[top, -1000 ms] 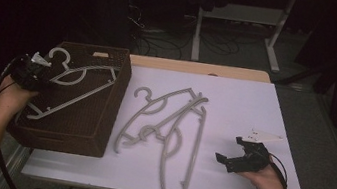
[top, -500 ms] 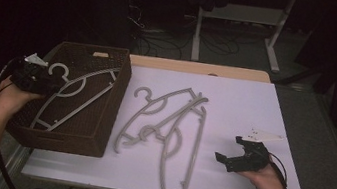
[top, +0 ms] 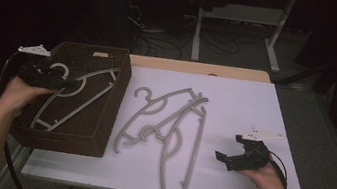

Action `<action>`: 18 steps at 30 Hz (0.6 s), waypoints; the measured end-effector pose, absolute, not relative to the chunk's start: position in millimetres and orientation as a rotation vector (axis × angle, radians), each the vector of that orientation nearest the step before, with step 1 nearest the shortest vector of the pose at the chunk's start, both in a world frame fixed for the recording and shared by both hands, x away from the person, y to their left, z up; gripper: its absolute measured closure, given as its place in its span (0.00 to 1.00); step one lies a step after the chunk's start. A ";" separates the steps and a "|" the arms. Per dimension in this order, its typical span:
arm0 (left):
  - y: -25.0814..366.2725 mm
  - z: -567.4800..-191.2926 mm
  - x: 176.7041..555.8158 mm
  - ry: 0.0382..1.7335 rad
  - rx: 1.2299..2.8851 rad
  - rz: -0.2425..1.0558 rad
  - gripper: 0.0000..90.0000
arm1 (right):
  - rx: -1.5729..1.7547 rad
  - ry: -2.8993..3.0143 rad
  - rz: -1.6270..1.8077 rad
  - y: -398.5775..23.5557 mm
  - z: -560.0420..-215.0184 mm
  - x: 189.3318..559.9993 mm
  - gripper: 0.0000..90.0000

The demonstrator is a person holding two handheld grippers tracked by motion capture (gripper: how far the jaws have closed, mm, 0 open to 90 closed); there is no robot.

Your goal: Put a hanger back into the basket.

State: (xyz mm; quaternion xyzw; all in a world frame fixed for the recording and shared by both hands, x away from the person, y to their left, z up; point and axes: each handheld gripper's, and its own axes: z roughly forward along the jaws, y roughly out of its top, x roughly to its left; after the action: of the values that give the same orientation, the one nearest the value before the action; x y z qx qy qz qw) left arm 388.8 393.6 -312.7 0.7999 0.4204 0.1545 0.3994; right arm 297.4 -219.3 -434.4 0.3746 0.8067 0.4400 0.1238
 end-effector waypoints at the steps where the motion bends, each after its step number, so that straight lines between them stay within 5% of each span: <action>1: 390.8 -311.4 388.9 1.058 2.015 0.383 0.20 | 1.090 2.353 1.283 -219.1 -434.4 297.2 0.00; 18: 326.5 -299.8 387.7 0.949 1.960 0.300 0.03 | 1.084 2.354 1.285 -219.5 -433.7 296.6 0.00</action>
State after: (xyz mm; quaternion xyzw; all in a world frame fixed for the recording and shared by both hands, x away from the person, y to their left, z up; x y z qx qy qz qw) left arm 387.7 326.5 -299.8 0.7943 0.3844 0.1214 0.4546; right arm 296.6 -219.5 -433.7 0.3717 0.8076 0.4407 0.1242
